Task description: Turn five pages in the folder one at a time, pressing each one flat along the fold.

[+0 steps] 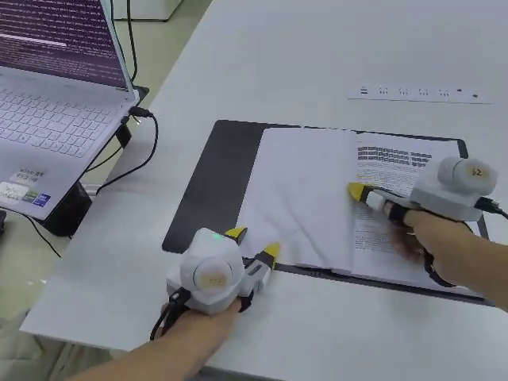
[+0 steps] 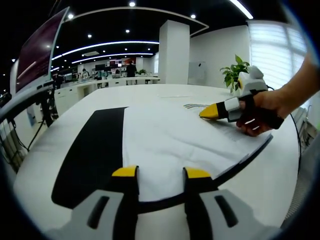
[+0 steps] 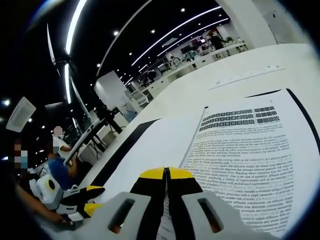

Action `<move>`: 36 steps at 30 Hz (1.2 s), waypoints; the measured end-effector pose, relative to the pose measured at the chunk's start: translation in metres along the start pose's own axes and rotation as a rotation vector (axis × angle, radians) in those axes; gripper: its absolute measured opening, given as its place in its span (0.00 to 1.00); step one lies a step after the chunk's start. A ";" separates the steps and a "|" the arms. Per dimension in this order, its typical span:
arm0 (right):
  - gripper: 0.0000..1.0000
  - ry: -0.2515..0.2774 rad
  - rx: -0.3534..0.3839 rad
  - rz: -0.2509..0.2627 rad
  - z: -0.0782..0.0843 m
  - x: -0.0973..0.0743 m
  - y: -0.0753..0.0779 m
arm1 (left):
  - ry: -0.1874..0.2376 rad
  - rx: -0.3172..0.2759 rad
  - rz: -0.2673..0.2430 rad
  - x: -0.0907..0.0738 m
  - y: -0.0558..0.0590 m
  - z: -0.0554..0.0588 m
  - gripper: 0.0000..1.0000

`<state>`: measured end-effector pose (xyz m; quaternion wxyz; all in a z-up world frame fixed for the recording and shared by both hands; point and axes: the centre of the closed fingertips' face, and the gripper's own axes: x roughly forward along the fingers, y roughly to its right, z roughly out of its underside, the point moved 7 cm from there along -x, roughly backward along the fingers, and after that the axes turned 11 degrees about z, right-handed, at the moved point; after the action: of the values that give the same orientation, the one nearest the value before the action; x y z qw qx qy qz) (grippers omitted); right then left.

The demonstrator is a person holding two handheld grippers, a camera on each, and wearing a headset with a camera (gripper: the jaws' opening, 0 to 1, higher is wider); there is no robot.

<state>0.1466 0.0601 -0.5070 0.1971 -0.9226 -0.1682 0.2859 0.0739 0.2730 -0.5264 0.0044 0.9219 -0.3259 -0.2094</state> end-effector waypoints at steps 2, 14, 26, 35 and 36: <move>0.00 -0.008 0.003 -0.007 0.005 -0.004 -0.002 | -0.002 0.001 -0.001 0.000 0.001 -0.001 0.34; 0.00 -0.065 -0.020 -0.063 0.039 -0.034 -0.024 | 0.001 0.001 0.000 -0.001 0.000 0.000 0.34; 0.00 -0.160 0.010 -0.108 0.069 -0.066 -0.033 | -0.006 0.000 0.000 0.000 -0.001 0.000 0.34; 0.00 -0.258 0.094 -0.139 0.095 -0.089 -0.041 | -0.009 -0.003 -0.001 0.000 -0.001 0.001 0.34; 0.00 -0.262 0.102 -0.142 0.097 -0.093 -0.043 | -0.011 -0.002 -0.001 0.000 -0.001 0.000 0.34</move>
<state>0.0080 0.0845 -0.5182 0.2396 -0.8519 -0.2426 0.3974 0.0741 0.2734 -0.5269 0.0035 0.9209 -0.3254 -0.2146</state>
